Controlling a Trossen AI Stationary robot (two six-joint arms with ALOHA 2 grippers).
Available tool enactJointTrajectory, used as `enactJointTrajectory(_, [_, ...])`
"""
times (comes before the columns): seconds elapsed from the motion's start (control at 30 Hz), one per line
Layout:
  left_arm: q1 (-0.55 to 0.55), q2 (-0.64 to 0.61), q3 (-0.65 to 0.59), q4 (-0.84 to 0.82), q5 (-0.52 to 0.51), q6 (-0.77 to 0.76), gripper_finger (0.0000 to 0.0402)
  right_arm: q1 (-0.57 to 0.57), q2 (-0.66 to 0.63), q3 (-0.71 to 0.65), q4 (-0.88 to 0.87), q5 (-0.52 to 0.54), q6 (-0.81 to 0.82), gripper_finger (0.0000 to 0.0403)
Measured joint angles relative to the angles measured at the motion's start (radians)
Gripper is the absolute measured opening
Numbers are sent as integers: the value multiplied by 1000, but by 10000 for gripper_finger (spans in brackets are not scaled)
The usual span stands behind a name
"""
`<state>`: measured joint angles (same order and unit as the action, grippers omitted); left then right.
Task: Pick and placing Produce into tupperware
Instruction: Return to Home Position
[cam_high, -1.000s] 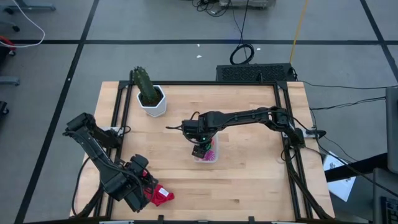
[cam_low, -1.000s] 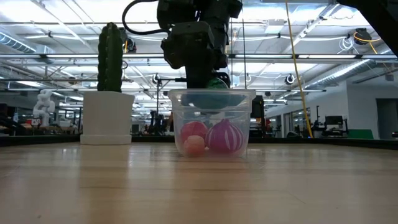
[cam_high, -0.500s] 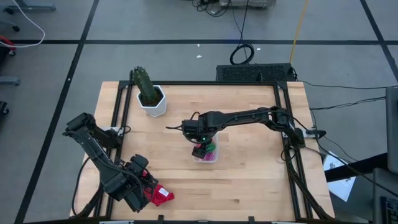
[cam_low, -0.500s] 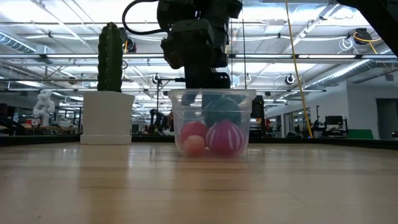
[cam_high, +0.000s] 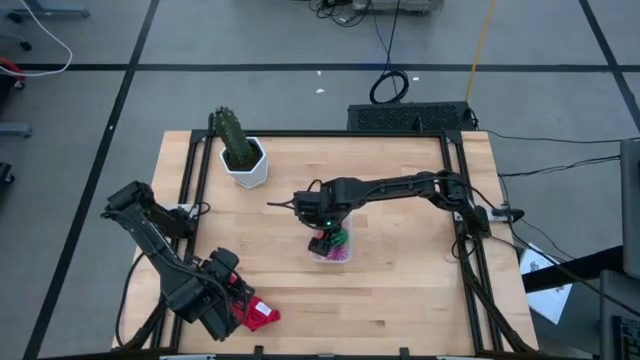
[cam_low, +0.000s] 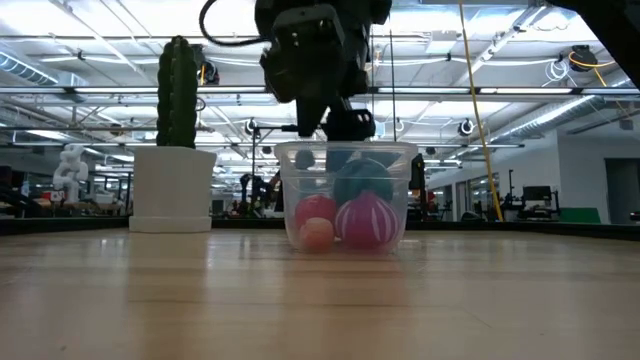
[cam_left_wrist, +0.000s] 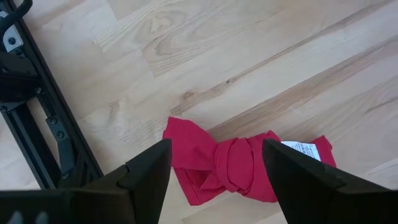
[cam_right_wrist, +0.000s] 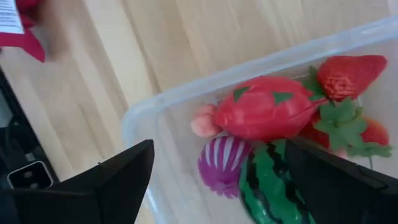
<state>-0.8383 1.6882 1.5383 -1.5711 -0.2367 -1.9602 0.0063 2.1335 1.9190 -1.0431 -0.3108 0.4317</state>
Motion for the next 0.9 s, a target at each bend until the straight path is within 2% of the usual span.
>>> enactJointTrajectory(0.07, [0,0,0,0,-1,0,253,0,-18,0,19,3,5,354])
enactJointTrajectory(0.27, [0,1,0,0,-1,0,253,19,-119,0,11,136,-1,354])
enactJointTrajectory(0.37, [0,1,0,1,-1,2,253,41,-193,0,-7,159,-4,354])
enactJointTrajectory(0.47, [0,1,0,0,-1,2,253,77,-278,0,-89,220,-3,354])
enactJointTrajectory(0.73, [-5,1,0,0,23,-4,253,233,-487,0,-402,523,140,354])
enactJointTrajectory(0.9, [-5,1,0,0,24,-6,253,347,-563,0,-463,610,252,354])
